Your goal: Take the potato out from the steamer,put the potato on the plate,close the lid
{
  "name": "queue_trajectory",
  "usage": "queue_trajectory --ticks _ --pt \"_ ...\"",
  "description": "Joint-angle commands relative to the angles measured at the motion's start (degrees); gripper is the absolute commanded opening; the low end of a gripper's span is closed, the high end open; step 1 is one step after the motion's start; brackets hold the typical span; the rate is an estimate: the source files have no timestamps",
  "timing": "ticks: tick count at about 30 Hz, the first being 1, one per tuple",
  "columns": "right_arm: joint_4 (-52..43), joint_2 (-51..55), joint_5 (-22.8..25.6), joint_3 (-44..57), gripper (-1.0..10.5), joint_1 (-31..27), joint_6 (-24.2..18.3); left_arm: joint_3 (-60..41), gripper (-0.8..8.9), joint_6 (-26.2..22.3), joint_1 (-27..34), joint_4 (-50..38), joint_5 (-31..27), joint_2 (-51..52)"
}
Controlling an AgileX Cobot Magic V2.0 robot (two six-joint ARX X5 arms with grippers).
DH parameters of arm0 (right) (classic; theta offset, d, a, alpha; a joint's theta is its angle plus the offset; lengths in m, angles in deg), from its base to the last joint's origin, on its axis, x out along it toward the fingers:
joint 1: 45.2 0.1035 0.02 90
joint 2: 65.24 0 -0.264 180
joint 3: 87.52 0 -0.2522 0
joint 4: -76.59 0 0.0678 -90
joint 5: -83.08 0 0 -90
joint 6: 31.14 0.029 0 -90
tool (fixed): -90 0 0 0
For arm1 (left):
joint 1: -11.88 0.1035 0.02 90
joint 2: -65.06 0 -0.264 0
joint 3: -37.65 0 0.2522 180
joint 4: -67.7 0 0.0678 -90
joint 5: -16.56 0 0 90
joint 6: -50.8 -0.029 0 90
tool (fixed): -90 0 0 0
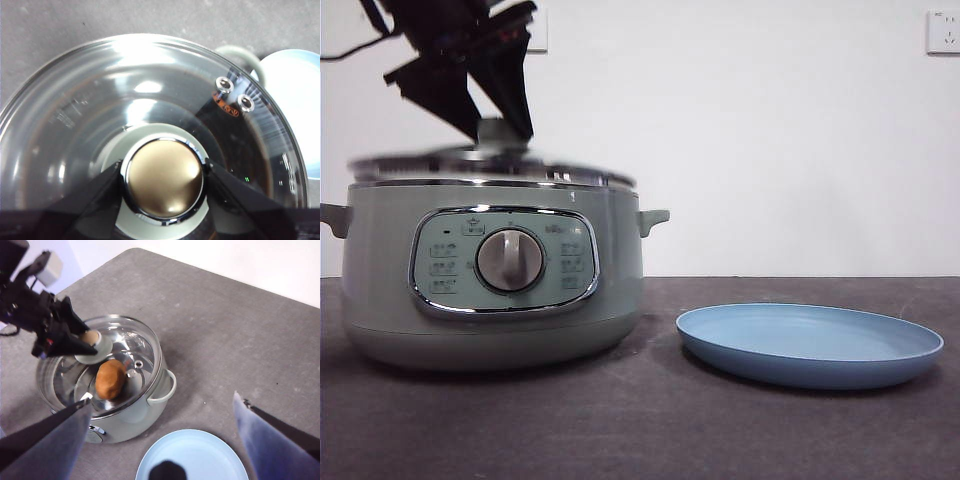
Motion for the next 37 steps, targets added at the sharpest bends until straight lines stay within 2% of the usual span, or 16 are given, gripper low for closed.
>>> queue_trajectory --ticks 1,4,6,12,19,23,27,29,34,37 --pt "-1.2 0.1 -1.5 -0.2 4.7 0.4 1.9 8.3 -0.06 -1.0 0.1 0.2 0.4 1.0" --pt "-4.4 0.0 -4.3 -0.2 4.7 1.8 5.7 16.3 -0.06 -2.6 0.2 3.9 0.3 1.0" --pt "-7.4 0.0 -4.5 -0.2 4.7 3.1 8.0 21.7 -0.06 -3.5 0.2 6.8 -0.8 1.0" --pt "-14.2 -1.4 -3.8 -0.2 4.7 10.2 11.2 37.5 -0.06 -5.2 0.2 17.8 -11.6 1.0" --pt "-20.6 -9.2 7.5 -0.3 4.7 20.9 12.4 51.0 -0.06 -5.3 0.2 32.5 -27.8 1.0" --pt "-19.8 -17.2 12.7 -2.8 4.7 25.8 12.3 51.7 -0.06 -5.2 0.2 32.6 -36.8 2.7" --pt "-14.3 -26.9 16.8 -10.2 4.7 29.1 11.0 51.7 -0.06 -5.1 0.2 32.6 -36.9 3.7" --pt "-9.7 -32.8 17.6 -16.6 4.7 30.2 10.6 51.7 -0.06 -5.1 0.2 32.6 -36.9 3.7" --pt "2.2 -47.5 23.1 -35.5 4.7 32.4 8.2 51.7 -0.06 -5.1 0.2 32.6 -36.8 3.7" --pt "3.5 -52.6 24.8 -39.8 4.7 33.2 7.2 51.7 -0.06 -5.1 0.2 32.6 -36.7 3.7"
